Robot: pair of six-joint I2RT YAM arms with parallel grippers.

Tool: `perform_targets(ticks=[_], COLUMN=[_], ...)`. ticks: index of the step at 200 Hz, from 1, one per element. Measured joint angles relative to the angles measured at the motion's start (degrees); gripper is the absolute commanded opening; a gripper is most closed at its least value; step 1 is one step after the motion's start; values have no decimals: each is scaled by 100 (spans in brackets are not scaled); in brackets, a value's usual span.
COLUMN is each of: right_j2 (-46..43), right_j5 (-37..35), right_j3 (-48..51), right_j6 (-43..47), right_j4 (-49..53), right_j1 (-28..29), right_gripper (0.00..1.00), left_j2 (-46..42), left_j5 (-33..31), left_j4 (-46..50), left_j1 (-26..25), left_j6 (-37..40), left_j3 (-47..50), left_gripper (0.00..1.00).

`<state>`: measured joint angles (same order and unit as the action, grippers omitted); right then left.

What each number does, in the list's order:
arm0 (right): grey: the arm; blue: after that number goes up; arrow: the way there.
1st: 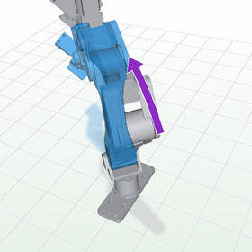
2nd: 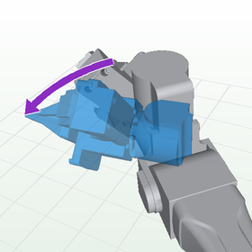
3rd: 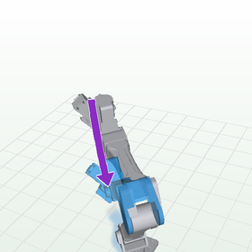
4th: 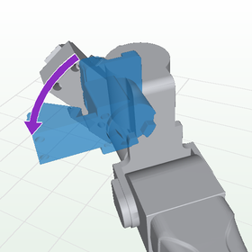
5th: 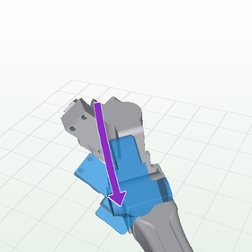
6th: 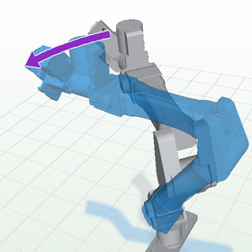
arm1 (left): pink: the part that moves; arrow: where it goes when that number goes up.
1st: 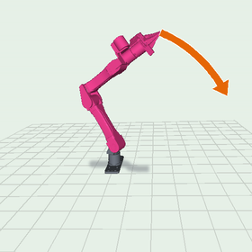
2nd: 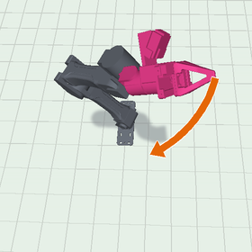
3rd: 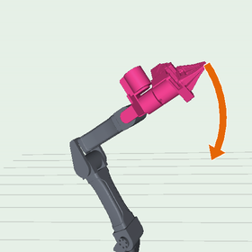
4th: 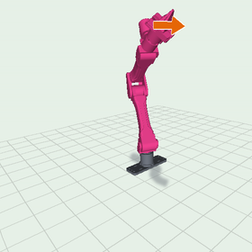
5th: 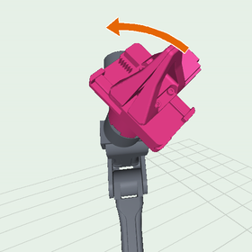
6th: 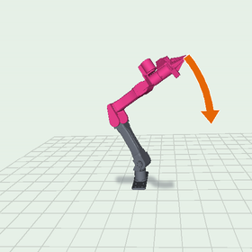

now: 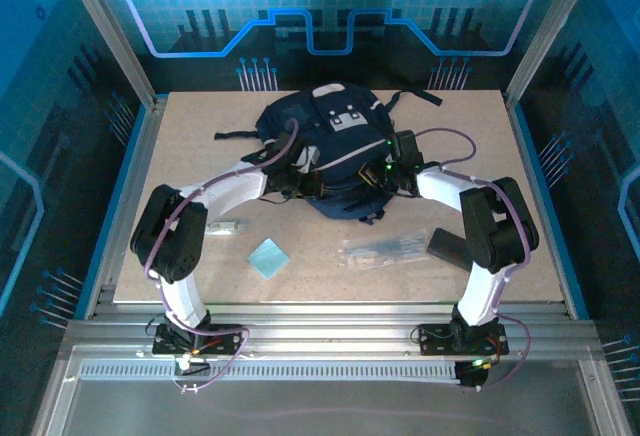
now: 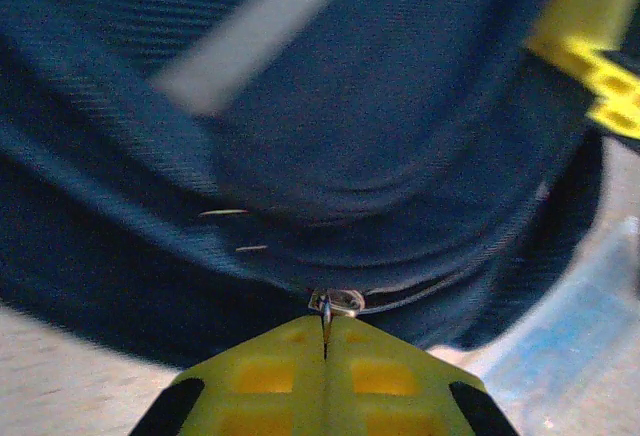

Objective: Pack the student bag

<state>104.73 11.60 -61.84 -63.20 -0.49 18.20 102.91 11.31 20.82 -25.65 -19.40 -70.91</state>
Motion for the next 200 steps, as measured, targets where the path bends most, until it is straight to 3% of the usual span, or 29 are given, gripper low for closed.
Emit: perform_targets(ticks=[31,55,117,157,182,189,200], right_j2=[81,107,149,155,160,160,160], right_j5=[120,170,24,-33,-72,-76,-114], right_j3=[-31,-72,-315,-437,-643,-697,-772], right_j6=[87,216,868,1080,1167,1191,1252], right_j4=[-44,-46,313,402,455,496,623], right_j1=[9,17,17,81,205,229,245], right_gripper=[0,0,0,0,0,0,2], left_j2=[2,59,684,1075,1091,1088,1071], left_j5=[-107,-271,-1982,-2212,-2229,-2247,-2347], left_j4=[31,-24,-378,-433,-286,-269,-225], left_j1=[533,616,710,964,1075,1117,1202], left_j6=[280,385,804,946,905,876,833], left_j3=[20,-13,-649,-1040,-1207,-1222,-1222], left_gripper=[0,0,0,0,20,32,59])
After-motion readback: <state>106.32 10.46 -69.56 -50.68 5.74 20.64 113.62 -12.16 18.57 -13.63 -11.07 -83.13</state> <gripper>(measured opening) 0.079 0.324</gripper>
